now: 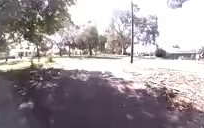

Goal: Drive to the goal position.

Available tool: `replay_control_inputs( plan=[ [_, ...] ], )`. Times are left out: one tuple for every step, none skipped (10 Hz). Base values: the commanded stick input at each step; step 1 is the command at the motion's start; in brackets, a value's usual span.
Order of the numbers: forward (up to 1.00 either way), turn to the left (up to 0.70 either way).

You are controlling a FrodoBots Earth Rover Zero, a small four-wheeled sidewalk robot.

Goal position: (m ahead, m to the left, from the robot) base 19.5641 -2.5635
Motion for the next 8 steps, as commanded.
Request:
replay_control_inputs(
  plan=[
    [0.7,0.0],
    [0.7,0.0],
    [0.7,0.0],
    [0.7,0.0],
    [0.7,0.0],
    [0.7,0.0],
    [0.7,0.0],
    [0.7,0.35]
  ],
)
